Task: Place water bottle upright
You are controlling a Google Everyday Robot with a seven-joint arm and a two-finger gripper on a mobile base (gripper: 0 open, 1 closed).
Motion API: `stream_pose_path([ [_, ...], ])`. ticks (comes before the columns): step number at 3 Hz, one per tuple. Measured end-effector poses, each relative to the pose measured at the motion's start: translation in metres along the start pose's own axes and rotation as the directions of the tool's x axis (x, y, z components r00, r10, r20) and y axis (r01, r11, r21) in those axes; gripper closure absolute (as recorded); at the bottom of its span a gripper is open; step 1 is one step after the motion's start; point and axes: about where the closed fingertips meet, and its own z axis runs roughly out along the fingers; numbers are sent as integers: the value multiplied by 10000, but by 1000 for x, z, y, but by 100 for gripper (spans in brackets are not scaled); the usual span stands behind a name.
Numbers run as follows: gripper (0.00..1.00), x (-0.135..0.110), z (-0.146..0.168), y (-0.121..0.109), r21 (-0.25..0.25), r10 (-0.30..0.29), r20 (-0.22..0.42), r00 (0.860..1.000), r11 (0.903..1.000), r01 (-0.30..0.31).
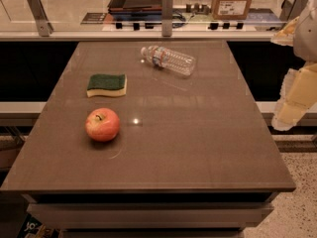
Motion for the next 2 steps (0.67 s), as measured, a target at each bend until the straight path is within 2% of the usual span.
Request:
stream_pose_path([
  [2,0,-6,-2,-7,121,141,-25,9999,9998,-141],
])
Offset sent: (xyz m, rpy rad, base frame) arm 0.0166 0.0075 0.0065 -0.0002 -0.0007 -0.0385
